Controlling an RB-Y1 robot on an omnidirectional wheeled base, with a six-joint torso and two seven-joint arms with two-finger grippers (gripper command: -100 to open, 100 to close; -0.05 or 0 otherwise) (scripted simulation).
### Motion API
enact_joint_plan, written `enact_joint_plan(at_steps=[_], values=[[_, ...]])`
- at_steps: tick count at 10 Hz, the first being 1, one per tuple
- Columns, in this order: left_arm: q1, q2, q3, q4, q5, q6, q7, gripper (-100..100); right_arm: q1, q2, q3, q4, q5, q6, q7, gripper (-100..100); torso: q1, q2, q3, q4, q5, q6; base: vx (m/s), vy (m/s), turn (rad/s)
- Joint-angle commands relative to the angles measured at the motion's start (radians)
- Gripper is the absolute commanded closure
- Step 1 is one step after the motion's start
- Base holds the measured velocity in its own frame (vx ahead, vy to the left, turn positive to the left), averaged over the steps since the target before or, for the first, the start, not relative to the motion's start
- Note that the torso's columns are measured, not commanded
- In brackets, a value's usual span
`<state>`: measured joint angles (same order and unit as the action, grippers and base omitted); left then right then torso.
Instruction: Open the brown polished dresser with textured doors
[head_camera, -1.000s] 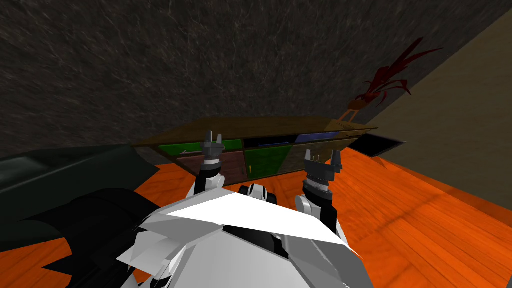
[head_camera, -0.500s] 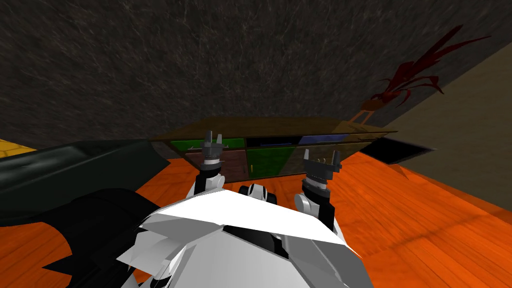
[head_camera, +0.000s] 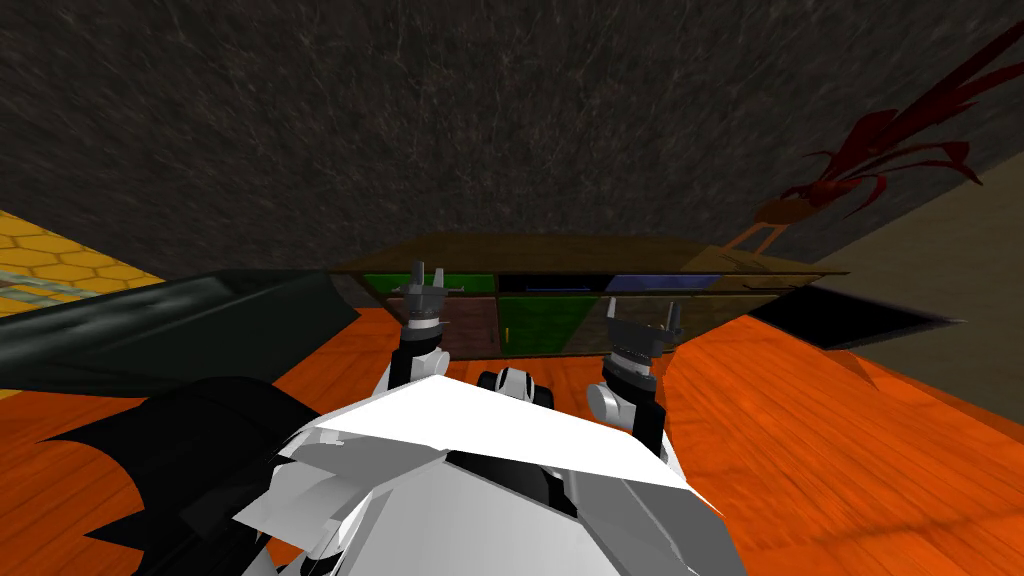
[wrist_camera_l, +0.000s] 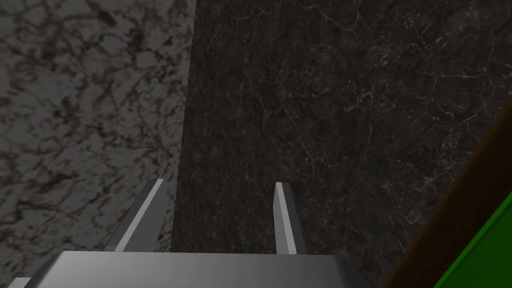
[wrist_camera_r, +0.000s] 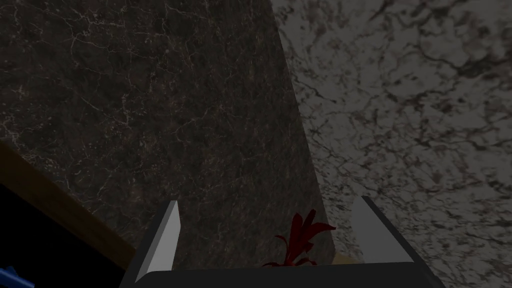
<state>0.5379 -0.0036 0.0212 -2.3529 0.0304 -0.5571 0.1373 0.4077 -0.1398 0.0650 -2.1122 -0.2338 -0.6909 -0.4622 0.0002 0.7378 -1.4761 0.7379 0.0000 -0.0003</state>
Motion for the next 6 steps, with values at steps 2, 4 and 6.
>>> enact_joint_plan(at_steps=[2, 4, 6], values=[[0.000, 0.000, 0.000, 0.000, 0.000, 0.000, 0.000, 0, -0.024, -0.003, 0.000, 0.030, -0.035, -0.018, -0.101, -100, -0.001, 0.000, 0.000, 0.000, 0.000, 0.000, -0.019, -0.039, 0.151], [0.000, 0.000, 0.000, 0.000, 0.000, 0.000, 0.000, 0, -0.039, -0.005, 0.000, 0.050, -0.059, -0.030, -0.159, -100, 0.000, 0.001, 0.001, 0.000, 0.000, 0.000, -0.032, -0.031, 0.162], [0.000, 0.000, 0.000, 0.000, 0.000, 0.000, 0.000, 0, -0.055, -0.007, 0.000, 0.071, -0.084, -0.042, -0.215, -100, -0.001, 0.000, 0.000, 0.000, 0.000, 0.000, -0.024, -0.039, 0.174]])
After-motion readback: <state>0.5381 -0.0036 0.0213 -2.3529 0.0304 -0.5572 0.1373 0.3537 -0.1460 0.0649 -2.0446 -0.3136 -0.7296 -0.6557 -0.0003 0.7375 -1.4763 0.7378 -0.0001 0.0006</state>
